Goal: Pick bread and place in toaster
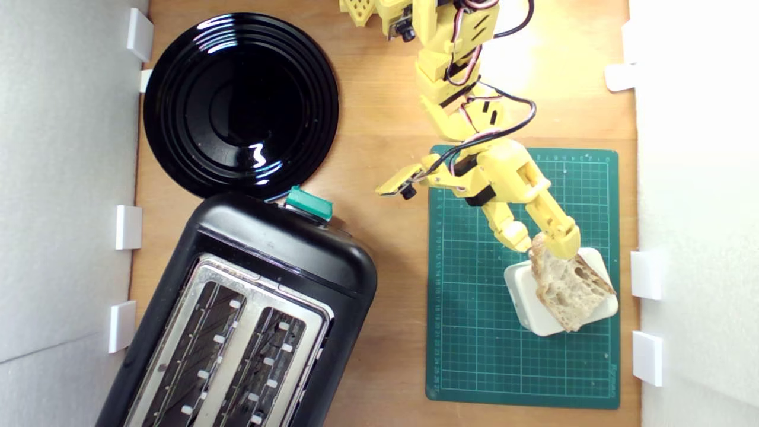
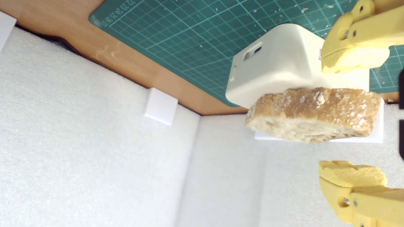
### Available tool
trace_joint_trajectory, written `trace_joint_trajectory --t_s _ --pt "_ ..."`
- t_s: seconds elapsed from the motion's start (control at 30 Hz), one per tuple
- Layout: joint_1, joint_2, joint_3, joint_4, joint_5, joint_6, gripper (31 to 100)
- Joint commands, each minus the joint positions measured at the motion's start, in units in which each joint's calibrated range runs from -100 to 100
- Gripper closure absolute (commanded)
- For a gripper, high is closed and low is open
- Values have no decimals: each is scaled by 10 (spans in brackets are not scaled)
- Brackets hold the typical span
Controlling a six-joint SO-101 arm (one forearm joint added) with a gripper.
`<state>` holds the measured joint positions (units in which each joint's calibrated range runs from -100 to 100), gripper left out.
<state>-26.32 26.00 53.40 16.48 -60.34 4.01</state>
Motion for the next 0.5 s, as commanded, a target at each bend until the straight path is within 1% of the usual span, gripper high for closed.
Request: trace_joint_trajectory --t_s 0.0,0.13,0.23,0.47 --pt "-12 5 -35 -8 -19 6 403" --pt "-25 11 -41 -12 -19 22 403" --pt "-30 13 -51 -37 -18 24 403" --pt "-36 14 -66 -40 -17 22 403"
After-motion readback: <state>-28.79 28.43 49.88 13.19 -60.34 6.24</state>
